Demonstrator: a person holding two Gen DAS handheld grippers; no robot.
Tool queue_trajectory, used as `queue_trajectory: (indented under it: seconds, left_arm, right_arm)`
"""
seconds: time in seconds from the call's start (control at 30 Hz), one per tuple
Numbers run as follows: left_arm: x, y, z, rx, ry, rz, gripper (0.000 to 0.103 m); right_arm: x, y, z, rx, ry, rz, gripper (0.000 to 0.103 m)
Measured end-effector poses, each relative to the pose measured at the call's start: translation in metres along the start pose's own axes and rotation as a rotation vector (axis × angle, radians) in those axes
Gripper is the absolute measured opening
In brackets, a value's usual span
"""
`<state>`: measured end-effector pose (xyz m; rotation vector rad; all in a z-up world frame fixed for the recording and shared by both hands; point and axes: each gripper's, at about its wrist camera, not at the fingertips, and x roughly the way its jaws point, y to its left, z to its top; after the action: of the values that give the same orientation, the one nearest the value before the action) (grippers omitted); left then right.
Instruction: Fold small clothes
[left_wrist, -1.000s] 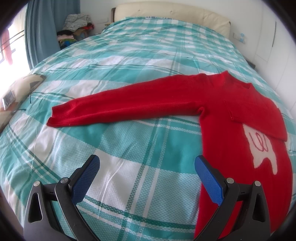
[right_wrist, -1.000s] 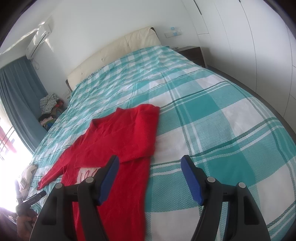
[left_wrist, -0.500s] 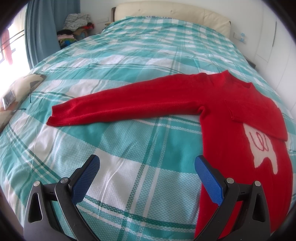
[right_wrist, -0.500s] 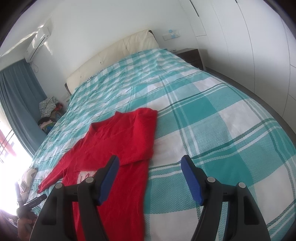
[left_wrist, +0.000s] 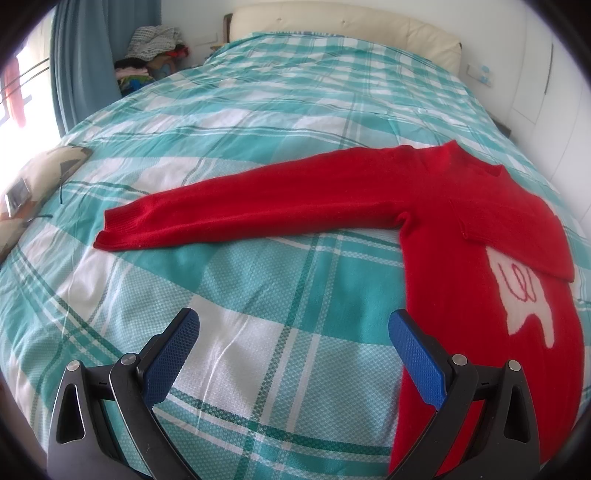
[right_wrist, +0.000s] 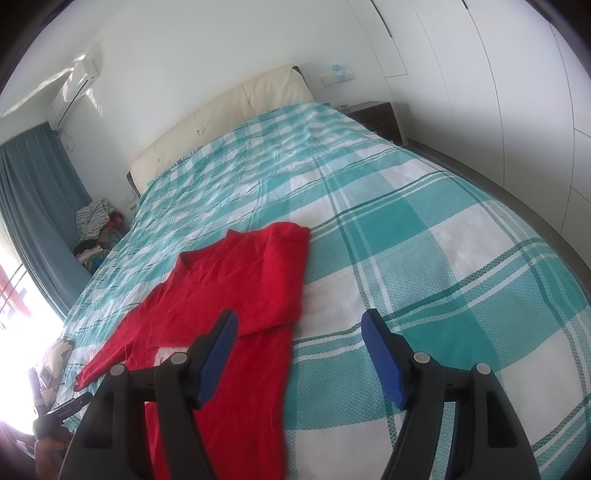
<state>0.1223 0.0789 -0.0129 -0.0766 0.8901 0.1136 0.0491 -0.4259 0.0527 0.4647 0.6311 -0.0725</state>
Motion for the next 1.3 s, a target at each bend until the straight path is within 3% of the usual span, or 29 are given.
queue_trajectory:
  seconds: [1.3]
  left_arm:
    - [0.003, 0.0018, -0.0021, 0.001, 0.009, 0.0, 0.103]
  right_arm:
    - [0.0008, -0.0031, -0.0016, 0.014, 0.002, -0.007, 0.069]
